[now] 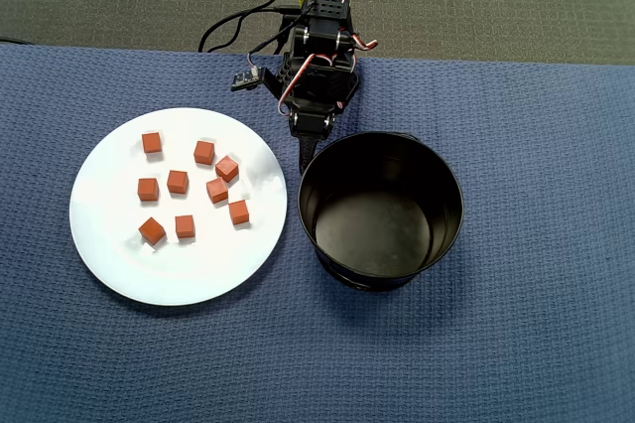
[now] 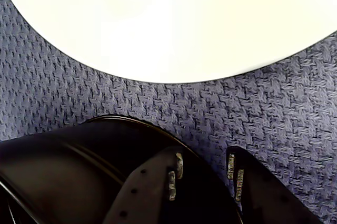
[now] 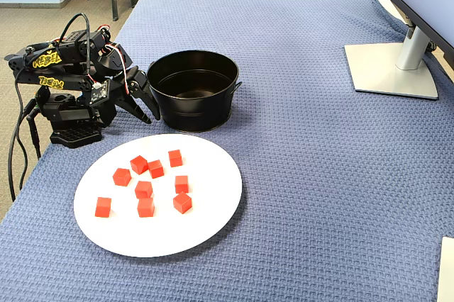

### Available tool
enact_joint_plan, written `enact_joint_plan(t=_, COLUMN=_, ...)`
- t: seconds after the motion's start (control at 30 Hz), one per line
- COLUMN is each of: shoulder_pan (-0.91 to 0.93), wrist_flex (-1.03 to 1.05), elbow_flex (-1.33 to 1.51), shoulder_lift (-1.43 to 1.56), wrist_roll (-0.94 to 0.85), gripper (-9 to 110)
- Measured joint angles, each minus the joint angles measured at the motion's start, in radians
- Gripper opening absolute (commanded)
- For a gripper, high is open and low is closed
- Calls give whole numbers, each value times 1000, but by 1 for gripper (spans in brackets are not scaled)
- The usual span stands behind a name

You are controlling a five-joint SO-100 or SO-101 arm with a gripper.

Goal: Pick up the red cubes from the white plate and place them in the black recipient

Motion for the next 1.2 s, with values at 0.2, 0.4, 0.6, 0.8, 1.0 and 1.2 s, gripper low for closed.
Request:
enact_joint_plan(t=0.2, shoulder_pan=100, wrist_flex=-123, elbow_flex=-17, shoulder_lift=-109, wrist_roll=74, gripper=0)
enact_joint_plan(t=0.4, shoulder_pan=137, wrist_flex=-153, elbow_flex=-18, shoulder_lift=-140, wrist_roll=75, gripper=0)
enact_joint_plan(t=0.6, shoulder_pan=219, wrist_flex=-137, elbow_flex=-75, shoulder_lift=-160, wrist_roll=-63, gripper=9)
enact_joint_plan(t=0.8, shoulder_pan=293, wrist_flex=49, elbow_flex=-253, shoulder_lift=-161, wrist_roll=-318, gripper=16)
enact_joint_plan(t=1.0, shoulder_pan=357, wrist_flex=144, elbow_flex=-311, shoulder_lift=-176, wrist_roll=-607, gripper=18)
enact_joint_plan(t=1.2, shoulder_pan=459, wrist_flex=-51, elbow_flex=-305, shoulder_lift=-307, wrist_roll=-661, gripper=18)
